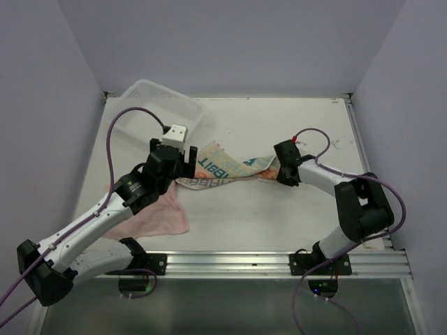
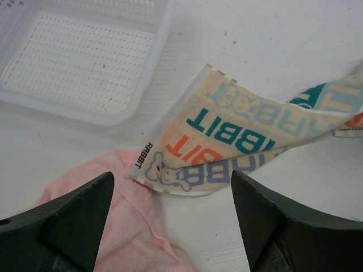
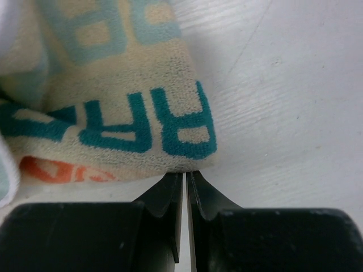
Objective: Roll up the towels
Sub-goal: Flatten the towel
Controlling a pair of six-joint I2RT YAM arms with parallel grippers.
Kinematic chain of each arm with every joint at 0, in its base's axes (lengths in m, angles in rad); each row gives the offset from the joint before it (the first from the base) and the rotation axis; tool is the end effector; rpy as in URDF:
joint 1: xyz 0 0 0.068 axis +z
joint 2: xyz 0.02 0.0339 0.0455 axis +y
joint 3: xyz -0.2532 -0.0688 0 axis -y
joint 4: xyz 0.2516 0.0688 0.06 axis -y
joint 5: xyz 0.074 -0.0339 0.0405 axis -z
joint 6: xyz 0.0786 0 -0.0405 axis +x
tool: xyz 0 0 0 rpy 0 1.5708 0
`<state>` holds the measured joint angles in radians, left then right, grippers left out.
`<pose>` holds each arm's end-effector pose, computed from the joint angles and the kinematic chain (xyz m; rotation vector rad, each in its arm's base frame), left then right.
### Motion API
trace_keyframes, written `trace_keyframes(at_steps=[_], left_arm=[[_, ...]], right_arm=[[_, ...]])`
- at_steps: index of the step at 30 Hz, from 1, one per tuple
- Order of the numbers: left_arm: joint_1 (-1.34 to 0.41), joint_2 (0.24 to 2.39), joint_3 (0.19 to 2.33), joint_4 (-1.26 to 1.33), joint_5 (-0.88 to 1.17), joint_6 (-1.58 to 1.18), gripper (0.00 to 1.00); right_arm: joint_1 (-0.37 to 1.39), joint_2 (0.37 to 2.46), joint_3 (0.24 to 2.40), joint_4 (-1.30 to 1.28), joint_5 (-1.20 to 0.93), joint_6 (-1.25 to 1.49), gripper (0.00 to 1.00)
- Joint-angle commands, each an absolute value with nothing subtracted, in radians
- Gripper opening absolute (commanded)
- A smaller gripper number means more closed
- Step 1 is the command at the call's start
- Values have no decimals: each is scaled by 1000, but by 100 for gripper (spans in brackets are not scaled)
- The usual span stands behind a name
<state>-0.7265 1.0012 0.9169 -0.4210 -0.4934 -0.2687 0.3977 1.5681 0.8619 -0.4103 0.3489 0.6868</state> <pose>0.2225 -0.1479 0.2960 0.1639 2.0066 -0.1198 0.3004 0.0971 0.1162 0.4750 2.5343 -0.0816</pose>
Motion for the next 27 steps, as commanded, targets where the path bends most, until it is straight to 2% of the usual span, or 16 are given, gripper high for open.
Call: trace_keyframes(at_steps=[1, 13, 21, 24, 27], left_arm=[[-721, 1002, 904, -414, -482, -253, 88], [-721, 1035, 902, -413, -434, -275, 88], [-722, 1150, 806, -338, -232, -495, 85], [-721, 1201, 741, -293, -257, -615, 83], [-709, 1207, 626, -138, -203, -725, 81]], right_arm=[[356, 1595, 885, -373, 368, 624, 10], [127, 1626, 896, -414, 302, 486, 13], [55, 1643, 940, -436, 275, 414, 14], [54, 1617, 936, -417, 241, 408, 15], [54, 1592, 931, -417, 207, 408, 16]])
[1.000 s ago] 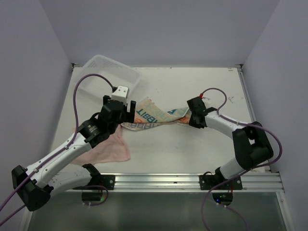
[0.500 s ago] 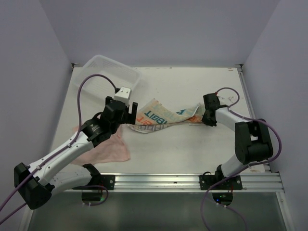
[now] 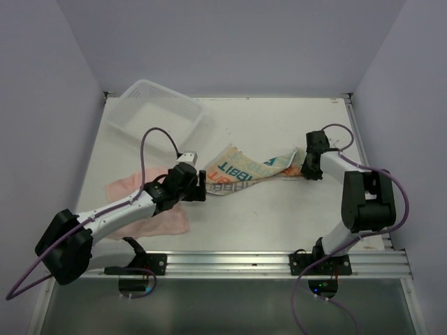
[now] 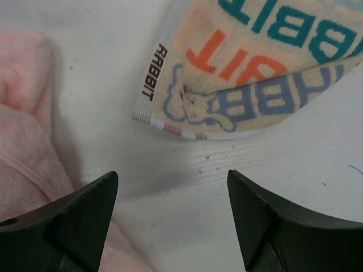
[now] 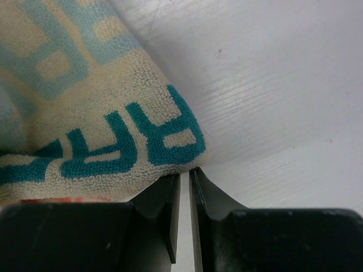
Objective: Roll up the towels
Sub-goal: Flatten the towel
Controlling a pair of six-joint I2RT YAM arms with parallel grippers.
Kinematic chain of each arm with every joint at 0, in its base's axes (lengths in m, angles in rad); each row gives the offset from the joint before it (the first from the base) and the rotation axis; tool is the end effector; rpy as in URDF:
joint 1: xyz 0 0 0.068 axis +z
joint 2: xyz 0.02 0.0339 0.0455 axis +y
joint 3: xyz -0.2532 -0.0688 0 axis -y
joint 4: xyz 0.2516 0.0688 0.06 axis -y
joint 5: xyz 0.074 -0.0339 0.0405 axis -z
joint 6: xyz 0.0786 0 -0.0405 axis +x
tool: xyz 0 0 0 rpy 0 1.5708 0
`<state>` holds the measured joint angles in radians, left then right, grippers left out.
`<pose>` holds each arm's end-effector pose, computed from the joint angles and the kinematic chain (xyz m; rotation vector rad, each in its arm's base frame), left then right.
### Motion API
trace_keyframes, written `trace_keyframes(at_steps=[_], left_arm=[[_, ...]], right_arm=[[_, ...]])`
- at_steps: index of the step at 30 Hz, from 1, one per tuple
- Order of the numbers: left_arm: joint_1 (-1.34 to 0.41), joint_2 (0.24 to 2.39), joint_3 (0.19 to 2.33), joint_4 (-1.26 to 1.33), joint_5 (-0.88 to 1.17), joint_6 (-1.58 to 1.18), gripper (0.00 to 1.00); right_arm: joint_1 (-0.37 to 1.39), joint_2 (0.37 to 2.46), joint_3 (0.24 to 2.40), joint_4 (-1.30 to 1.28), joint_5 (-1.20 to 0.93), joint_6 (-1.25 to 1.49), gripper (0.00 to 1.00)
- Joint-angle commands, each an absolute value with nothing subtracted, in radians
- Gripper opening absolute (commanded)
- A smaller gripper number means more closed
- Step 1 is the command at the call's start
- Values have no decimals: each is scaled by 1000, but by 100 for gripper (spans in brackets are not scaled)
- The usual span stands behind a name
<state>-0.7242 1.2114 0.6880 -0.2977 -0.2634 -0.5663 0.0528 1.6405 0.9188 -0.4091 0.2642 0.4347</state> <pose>0.2240 -0.1708 0.1670 0.0639 2.3765 -0.3105 0.3306 -0.0031 0.1093 0.5794 2.5833 -0.1984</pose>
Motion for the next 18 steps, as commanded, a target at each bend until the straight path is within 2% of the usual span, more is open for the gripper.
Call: trace_keyframes(at_steps=[1, 7, 13, 18], left_arm=[[-703, 1221, 595, -89, -196, -770, 81], [-683, 1249, 546, -17, -186, -885, 80], [-591, 1253, 477, 141, -104, -927, 77], [-517, 1284, 482, 159, -63, -922, 71]], right_arm=[[54, 1586, 927, -416, 192, 410, 16], [55, 1554, 877, -388, 166, 417, 16], [54, 1555, 862, -374, 147, 425, 17], [54, 1545, 856, -367, 149, 425, 17]])
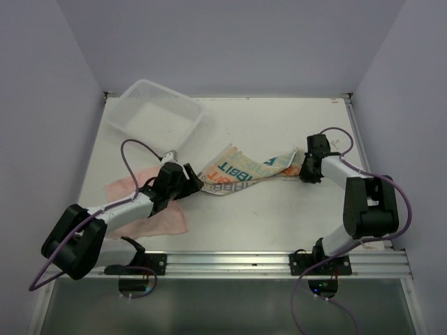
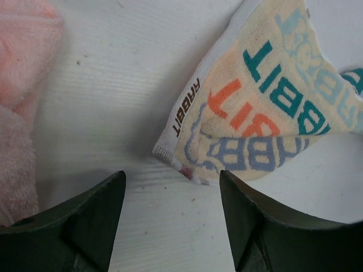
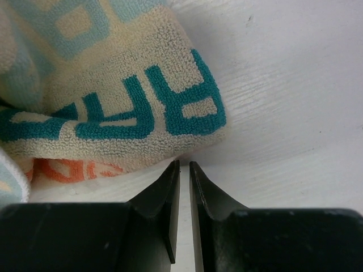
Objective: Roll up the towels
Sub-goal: Flatten the towel
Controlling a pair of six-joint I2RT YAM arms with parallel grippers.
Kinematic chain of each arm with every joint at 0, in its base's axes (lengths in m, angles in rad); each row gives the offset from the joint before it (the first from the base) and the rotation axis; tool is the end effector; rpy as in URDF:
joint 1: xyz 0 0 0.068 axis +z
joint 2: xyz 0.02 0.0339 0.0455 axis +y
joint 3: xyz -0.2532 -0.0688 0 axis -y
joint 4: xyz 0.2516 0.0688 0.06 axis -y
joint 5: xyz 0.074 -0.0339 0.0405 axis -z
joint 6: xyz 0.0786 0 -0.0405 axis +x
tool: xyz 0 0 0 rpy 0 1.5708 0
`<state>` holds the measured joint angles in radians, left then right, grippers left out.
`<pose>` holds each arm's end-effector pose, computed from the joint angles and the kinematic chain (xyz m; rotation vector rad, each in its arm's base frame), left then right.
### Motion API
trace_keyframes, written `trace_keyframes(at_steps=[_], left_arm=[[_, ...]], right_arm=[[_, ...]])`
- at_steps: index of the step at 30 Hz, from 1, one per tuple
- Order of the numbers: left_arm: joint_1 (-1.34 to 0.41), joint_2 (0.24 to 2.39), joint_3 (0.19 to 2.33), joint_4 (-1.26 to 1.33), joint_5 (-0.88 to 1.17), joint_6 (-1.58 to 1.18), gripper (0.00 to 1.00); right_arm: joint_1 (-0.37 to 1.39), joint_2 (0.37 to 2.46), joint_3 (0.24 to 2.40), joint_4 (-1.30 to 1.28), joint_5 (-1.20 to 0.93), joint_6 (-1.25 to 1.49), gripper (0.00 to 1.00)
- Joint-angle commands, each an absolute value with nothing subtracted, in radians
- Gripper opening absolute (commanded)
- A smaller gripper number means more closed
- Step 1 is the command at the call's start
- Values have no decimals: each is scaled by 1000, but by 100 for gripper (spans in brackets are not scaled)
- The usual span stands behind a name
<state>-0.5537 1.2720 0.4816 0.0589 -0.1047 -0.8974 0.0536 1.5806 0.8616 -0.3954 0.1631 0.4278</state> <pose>0.2411 -0.1394 0.1173 -0.4615 2.3337 -0.6108 0.3183 0.0043 0.1101 0.5444 2.6042 -0.0639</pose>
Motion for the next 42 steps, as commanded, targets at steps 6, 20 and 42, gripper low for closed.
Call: trace_keyframes(at_steps=[6, 20, 42], left_arm=[[-472, 1331, 486, 210, -28, -914, 66], [-471, 1405, 491, 272, 25, -907, 25], [-554, 1129, 564, 157, -168, -698, 0]], right_arm=[[55, 1554, 853, -365, 149, 425, 17], [54, 1540, 851, -370, 156, 425, 17], [107, 1325, 669, -278, -83, 597, 32]])
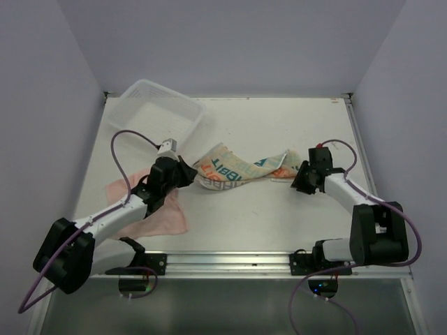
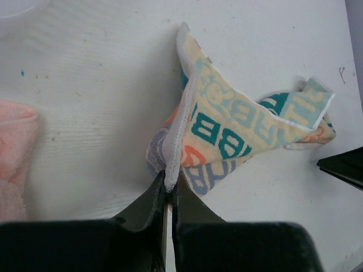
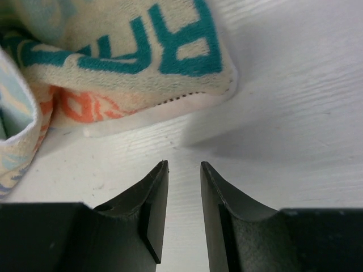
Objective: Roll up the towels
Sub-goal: Flatten the towel
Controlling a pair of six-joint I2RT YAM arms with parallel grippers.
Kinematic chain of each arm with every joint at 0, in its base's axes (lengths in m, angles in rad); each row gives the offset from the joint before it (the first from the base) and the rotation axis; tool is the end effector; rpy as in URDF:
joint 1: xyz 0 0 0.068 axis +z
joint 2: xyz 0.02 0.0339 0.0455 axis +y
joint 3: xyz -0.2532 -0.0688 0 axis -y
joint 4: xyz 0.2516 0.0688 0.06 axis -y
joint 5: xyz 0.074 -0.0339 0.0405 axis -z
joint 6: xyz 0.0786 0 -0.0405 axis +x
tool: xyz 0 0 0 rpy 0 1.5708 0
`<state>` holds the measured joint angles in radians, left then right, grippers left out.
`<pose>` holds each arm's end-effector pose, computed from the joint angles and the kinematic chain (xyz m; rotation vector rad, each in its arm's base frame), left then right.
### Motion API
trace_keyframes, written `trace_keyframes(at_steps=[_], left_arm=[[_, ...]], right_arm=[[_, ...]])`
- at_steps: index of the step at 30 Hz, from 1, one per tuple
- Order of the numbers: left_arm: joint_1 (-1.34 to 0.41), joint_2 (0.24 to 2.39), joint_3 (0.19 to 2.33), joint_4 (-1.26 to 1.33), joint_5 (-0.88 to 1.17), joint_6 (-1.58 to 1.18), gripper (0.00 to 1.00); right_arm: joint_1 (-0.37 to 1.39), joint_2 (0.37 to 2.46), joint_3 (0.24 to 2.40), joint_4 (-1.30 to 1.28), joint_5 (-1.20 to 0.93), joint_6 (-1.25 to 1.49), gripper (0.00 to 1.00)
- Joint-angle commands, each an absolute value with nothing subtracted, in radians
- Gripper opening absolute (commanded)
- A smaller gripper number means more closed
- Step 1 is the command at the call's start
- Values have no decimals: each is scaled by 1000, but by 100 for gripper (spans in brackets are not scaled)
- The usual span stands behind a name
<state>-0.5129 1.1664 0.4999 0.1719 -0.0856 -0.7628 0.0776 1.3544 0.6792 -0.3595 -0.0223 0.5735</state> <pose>0.2554 -0.1361 0.1656 -0.3206 2.1139 -0.6861 0.2765 0.0233 0.1192 0.6373 2.5503 0.2587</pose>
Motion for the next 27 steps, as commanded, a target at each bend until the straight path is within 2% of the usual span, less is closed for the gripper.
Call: trace_keyframes(at_steps=[1, 7, 15, 27], left_arm=[[-589, 1123, 587, 150, -182, -692, 0], [-684, 1086, 661, 94, -253, -675, 0], [-693, 1062, 654, 68, -276, -657, 0], [-698, 1068, 643, 68, -281, -638, 0]], right_arm=[[142, 1324, 667, -256, -74, 592, 34], [273, 1397, 724, -206, 46, 583, 36], [327, 1543, 828, -193, 112, 532, 36], [391, 1644, 899, -212, 187, 495, 39]])
